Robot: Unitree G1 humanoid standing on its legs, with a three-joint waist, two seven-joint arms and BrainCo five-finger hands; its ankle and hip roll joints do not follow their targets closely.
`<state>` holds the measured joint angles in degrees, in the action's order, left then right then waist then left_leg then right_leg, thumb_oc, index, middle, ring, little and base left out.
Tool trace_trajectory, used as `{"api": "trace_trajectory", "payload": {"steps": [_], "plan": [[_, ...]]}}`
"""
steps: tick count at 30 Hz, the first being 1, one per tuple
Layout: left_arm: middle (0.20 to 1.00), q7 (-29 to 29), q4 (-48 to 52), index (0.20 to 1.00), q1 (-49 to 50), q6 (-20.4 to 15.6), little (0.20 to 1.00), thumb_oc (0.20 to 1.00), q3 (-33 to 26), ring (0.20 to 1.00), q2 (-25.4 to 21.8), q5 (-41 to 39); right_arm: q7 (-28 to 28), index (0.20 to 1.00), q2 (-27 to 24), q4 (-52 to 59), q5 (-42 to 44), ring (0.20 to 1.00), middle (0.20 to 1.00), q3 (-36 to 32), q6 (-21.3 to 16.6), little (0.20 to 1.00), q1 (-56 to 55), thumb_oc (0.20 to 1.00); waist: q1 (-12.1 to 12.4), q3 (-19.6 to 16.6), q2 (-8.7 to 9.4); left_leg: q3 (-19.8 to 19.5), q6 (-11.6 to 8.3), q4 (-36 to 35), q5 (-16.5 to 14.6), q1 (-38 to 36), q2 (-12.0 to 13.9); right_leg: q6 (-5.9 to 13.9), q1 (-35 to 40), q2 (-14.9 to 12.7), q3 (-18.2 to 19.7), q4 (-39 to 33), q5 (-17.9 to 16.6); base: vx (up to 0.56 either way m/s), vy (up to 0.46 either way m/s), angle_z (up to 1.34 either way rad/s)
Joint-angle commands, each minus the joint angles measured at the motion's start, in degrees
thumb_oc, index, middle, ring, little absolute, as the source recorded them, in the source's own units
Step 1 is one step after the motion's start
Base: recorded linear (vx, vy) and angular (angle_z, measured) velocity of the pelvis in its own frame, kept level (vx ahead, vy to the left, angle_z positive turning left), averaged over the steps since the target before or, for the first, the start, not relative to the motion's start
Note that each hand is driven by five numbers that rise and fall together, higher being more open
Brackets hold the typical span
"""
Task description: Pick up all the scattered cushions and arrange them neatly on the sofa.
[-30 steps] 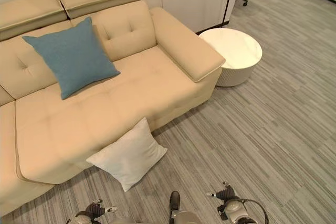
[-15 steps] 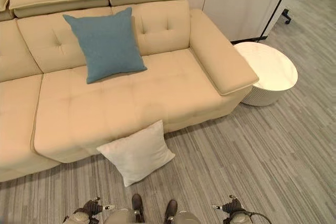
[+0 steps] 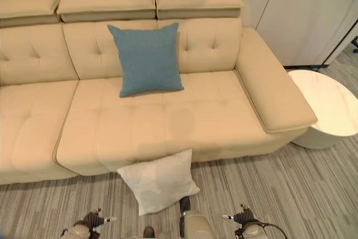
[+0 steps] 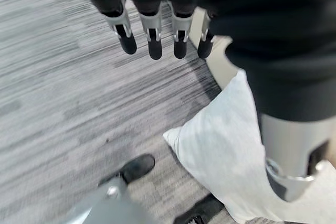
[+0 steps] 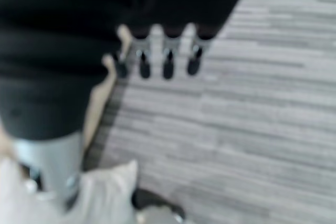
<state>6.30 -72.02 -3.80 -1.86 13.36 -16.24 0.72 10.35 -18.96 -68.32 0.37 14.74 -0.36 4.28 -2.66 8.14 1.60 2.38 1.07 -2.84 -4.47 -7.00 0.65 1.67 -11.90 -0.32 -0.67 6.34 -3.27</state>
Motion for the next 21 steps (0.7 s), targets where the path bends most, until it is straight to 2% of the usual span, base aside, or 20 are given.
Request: {"api": "trace_trajectory", "payload": {"steps": [1,8,12,15,16,18,19,21], "plan": [[1.000,0.2,-0.4,1.000,-2.4,-0.9,1.000,1.000,-0.3,1.000,-2.5,0.4,0.9,1.000,-2.1,-0.1,-0.1,1.000,1.000,0.7,-0.5,1.000,1.5,1.000,0.1,0.4,2.48,1.4,-1.05,5.7,-1.6,5.2,-3.2,4.40,6.8,-1.4,0.9,-1.7,4.6,0.09,-0.090,0.09],[1.000,0.3,-0.4,1.000,-1.4,-0.6,1.000,1.000,-0.5,1.000,-2.2,0.9,0.9,1.000,-2.2,0.5,-0.6,1.000,1.000,1.3,-0.8,1.000,1.4,1.000,0.7,-0.3,2.72,0.2,-1.90,4.9,-1.2,4.0,-2.5,3.69,9.9,-1.2,-1.0,-3.8,5.3,0.05,-0.057,0.19],[1.000,0.1,0.1,1.000,-1.3,-0.5,1.000,1.000,-0.1,1.000,-1.8,1.0,0.8,1.000,-2.0,0.7,-1.1,1.000,1.000,1.7,-0.8,1.000,1.4,1.000,0.9,-0.4,2.84,0.1,-1.61,4.8,-1.4,3.9,-2.6,3.80,10.4,-1.3,-1.2,-4.0,5.3,-0.01,0.028,0.03],[1.000,0.1,0.0,1.000,-1.4,-0.5,1.000,1.000,0.3,1.000,-1.6,1.2,0.8,1.000,-1.8,0.6,-1.7,1.000,1.000,2.1,-0.5,1.000,1.7,1.000,1.1,0.0,3.03,0.1,-1.28,4.8,-1.4,4.4,-2.7,4.23,9.3,-1.5,-1.1,-3.4,4.7,-0.07,0.077,-0.10],[1.000,0.0,0.0,1.000,-1.6,-0.4,1.000,1.000,0.3,1.000,-1.8,1.1,0.6,1.000,-1.5,0.7,-2.0,1.000,1.000,2.4,-0.3,1.000,2.3,1.000,1.1,0.6,2.96,0.1,-0.82,4.8,-1.1,5.1,-2.9,4.97,7.3,-1.7,-0.7,-0.9,4.4,-0.09,0.064,-0.15],[1.000,0.0,-0.1,1.000,-1.7,-0.4,1.000,1.000,0.3,1.000,-1.9,1.2,0.4,1.000,-1.3,0.7,-2.1,1.000,1.000,2.5,-0.2,1.000,2.6,1.000,1.1,0.9,2.86,0.0,-0.65,4.9,-1.0,5.4,-2.9,5.27,6.2,-1.7,-0.1,1.0,4.4,-0.08,0.048,-0.24],[1.000,0.2,-0.2,1.000,-1.9,-0.5,1.000,1.000,0.1,1.000,-2.3,0.9,0.5,1.000,-1.1,1.0,-1.9,1.000,1.000,2.6,-0.3,1.000,3.1,1.000,1.0,1.4,2.62,-0.3,-0.34,5.4,-1.0,6.1,-2.8,5.85,5.0,-1.8,1.5,3.1,4.7,-0.05,0.006,-0.18],[1.000,0.3,-0.5,1.000,-1.8,-0.7,1.000,1.000,-0.3,1.000,-2.8,0.6,0.5,1.000,-1.1,1.1,-1.9,1.000,1.000,2.6,-0.4,1.000,3.0,1.000,1.2,1.7,2.70,-0.5,-0.34,5.7,-1.1,6.1,-2.9,5.83,5.0,-2.5,1.6,3.0,4.6,0.01,-0.050,-0.03]]}}
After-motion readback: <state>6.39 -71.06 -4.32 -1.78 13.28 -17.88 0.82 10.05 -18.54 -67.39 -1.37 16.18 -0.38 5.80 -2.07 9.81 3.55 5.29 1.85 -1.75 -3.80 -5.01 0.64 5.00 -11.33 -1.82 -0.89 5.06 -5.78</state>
